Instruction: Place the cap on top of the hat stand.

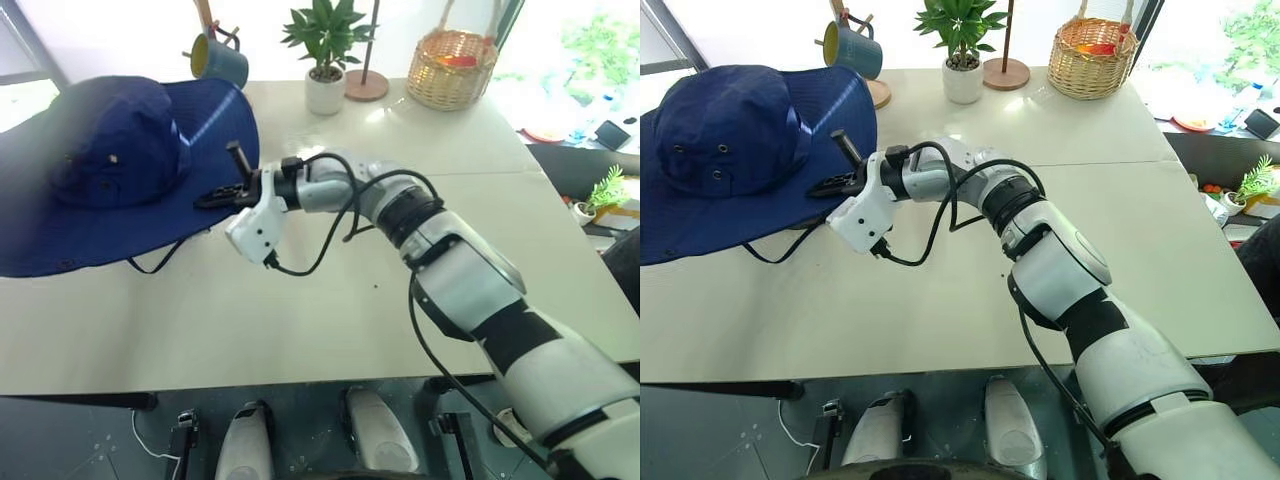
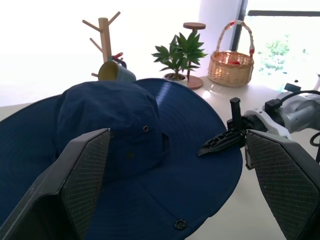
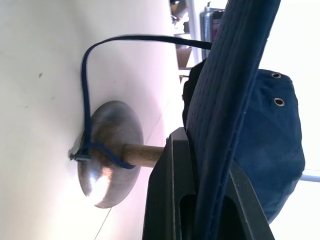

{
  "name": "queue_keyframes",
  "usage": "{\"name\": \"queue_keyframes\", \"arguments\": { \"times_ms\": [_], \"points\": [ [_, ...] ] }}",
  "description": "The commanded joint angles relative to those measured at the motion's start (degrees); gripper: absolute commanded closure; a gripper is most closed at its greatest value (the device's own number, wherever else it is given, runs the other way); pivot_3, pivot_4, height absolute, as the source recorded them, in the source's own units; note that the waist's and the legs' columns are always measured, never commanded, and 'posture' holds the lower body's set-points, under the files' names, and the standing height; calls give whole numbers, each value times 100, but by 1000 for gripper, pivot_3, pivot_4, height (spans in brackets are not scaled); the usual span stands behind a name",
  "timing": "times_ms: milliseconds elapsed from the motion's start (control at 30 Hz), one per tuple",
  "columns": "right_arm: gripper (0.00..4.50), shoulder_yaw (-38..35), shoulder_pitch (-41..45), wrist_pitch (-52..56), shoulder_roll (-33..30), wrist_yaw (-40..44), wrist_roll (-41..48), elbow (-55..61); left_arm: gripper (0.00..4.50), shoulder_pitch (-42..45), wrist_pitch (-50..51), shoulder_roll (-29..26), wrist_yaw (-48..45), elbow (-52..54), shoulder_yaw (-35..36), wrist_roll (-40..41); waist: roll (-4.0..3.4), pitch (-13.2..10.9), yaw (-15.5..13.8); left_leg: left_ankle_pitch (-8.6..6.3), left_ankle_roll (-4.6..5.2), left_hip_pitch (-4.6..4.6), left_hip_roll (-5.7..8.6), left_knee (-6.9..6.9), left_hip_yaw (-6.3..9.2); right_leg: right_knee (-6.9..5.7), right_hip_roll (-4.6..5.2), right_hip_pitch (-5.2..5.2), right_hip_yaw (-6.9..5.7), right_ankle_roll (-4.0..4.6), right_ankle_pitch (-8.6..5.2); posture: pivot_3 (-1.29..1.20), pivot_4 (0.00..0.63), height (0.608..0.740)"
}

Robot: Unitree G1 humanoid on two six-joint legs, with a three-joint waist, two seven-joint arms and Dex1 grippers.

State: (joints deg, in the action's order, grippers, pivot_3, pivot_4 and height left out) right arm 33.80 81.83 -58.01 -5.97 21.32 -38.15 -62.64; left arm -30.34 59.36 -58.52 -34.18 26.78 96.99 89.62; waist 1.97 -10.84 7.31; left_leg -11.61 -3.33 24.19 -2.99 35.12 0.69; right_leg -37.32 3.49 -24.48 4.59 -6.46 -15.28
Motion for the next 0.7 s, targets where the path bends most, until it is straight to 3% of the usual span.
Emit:
{"name": "queue_keyframes", "arguments": {
  "times_ms": [33, 167, 367, 567, 700],
  "points": [
    [4435, -5, 159, 77, 82, -188, -29, 80, 0, -104, -139, -40, -59, -98, 376, 47, 0, 0, 1, 0, 0, -1, 0, 0, 0, 0, 0, 1, 0, 0, 0, 0, 150, 738],
    [3127, -121, 257, 218, 169, 30, 192, -34, 0, -172, -167, -62, -118, -147, 371, -11, 0, 0, 1, 0, 0, -2, 0, 0, 1, 0, -1, 1, 0, 1, 0, 0, 150, 738],
    [38, -135, 152, 203, 130, 238, 351, 109, 0, -212, -197, -92, -221, -188, 294, -149, 0, 0, -1, 0, 0, -2, 0, 1, 1, 0, 0, 3, 0, 0, 0, 0, 150, 738],
    [38, -283, -72, 217, -135, 864, 819, 281, 0, -183, -267, -119, -333, -223, 114, -347, 0, 0, -7, 0, 0, -2, 0, 2, 1, 0, 0, 6, -1, 0, 0, 0, 150, 738],
    [38, -331, -63, 353, -205, 819, 847, 290, 0, -37, -336, -186, -368, -301, -108, -477, 0, 0, -6, 0, -1, -3, 0, 2, 1, 0, 0, 6, -1, 0, 0, 0, 150, 738]
  ]
}}
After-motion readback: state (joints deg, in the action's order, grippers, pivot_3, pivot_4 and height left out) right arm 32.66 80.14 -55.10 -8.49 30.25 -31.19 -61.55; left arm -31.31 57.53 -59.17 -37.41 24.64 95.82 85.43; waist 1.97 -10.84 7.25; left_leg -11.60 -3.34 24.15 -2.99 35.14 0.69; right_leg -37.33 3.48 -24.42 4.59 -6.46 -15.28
